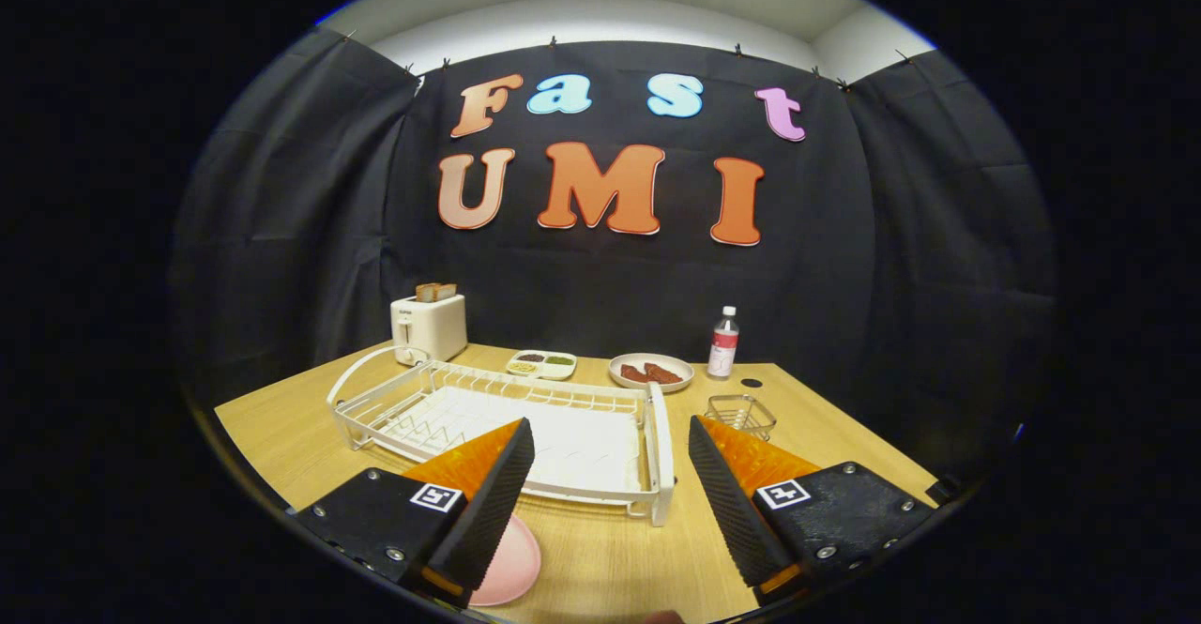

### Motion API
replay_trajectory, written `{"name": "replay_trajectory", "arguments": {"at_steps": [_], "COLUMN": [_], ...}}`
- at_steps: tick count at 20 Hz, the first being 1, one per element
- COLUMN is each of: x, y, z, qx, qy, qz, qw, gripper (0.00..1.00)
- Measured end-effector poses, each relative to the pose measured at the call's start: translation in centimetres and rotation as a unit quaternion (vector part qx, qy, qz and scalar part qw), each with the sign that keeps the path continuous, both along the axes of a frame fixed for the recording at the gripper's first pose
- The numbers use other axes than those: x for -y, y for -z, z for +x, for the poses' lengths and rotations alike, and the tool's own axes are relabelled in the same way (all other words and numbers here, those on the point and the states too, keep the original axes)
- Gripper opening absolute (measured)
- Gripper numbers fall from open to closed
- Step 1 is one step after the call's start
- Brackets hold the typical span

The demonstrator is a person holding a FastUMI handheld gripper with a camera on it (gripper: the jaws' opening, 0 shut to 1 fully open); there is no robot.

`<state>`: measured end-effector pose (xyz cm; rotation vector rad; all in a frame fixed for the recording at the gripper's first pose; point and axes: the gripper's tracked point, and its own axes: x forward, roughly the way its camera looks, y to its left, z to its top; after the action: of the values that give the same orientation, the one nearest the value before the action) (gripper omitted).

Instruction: Take the plate from the dish rack, then take the spoon from the basket and place it into the plate.

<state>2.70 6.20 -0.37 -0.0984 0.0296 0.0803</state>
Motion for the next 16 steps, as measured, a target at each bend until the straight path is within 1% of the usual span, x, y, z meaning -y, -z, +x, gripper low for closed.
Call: {"name": "replay_trajectory", "arguments": {"at_steps": [7, 16], "x": [4.1, 5.9], "y": [-2.4, -2.1], "z": [2.4, 1.9], "qx": [0.02, 0.022], "qy": [0.028, 0.044], "qz": [0.03, 0.033], "qw": [0.999, 0.998], "gripper": [0.98, 0.98]}}
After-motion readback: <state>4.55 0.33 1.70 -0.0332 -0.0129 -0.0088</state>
